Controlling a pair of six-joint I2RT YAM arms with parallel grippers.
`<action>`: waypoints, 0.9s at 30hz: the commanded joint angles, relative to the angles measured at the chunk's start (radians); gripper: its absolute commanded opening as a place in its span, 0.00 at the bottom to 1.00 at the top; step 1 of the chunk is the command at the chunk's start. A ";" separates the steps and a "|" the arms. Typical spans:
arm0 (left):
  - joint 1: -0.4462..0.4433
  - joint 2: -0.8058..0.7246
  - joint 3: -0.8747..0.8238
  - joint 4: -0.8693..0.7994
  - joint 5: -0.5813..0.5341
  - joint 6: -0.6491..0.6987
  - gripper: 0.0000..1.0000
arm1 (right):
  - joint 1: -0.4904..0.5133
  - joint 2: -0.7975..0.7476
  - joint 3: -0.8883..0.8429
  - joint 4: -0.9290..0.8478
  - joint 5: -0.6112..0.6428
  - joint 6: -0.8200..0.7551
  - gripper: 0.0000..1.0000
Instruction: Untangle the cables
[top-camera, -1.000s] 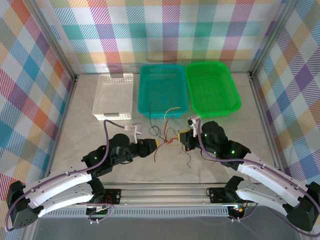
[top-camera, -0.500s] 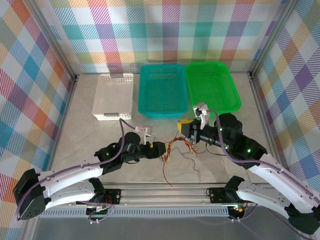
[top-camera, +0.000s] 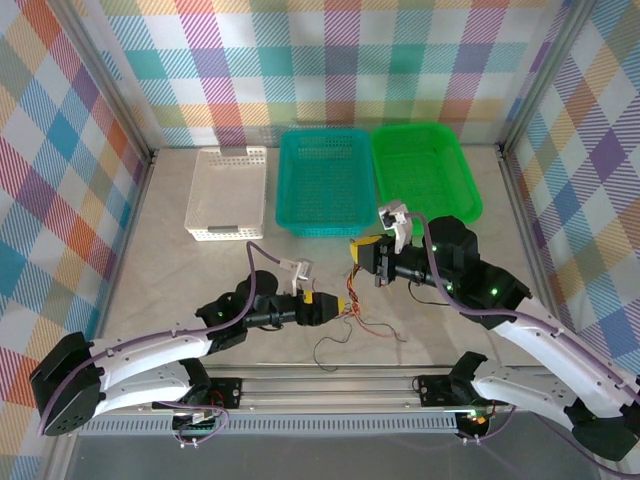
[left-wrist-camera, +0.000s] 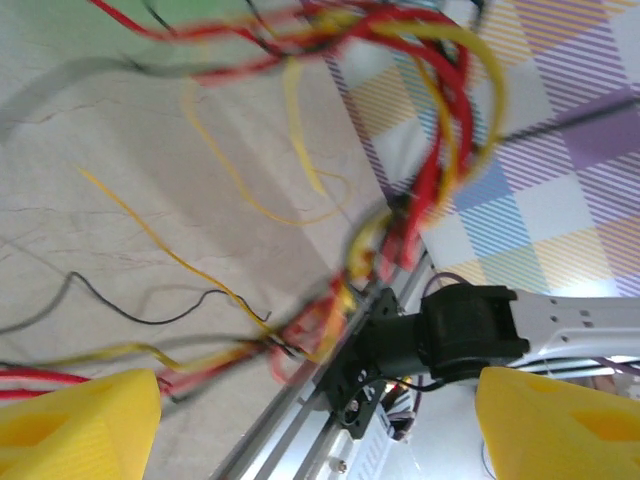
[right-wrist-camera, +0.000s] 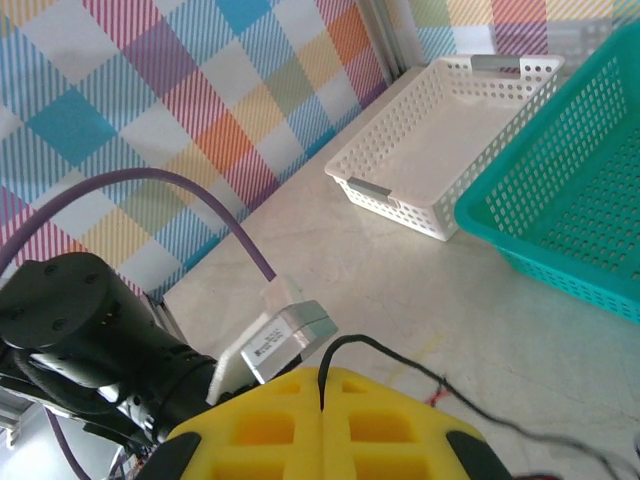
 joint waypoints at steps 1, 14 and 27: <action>-0.009 -0.043 -0.014 0.106 0.057 0.032 0.83 | -0.005 0.014 0.058 0.000 0.008 -0.028 0.00; -0.021 0.056 0.125 -0.182 -0.038 0.190 0.83 | -0.005 0.069 0.134 -0.010 -0.031 -0.018 0.00; -0.138 0.134 0.153 -0.057 0.094 0.250 0.82 | -0.005 0.098 0.182 -0.046 0.022 -0.021 0.00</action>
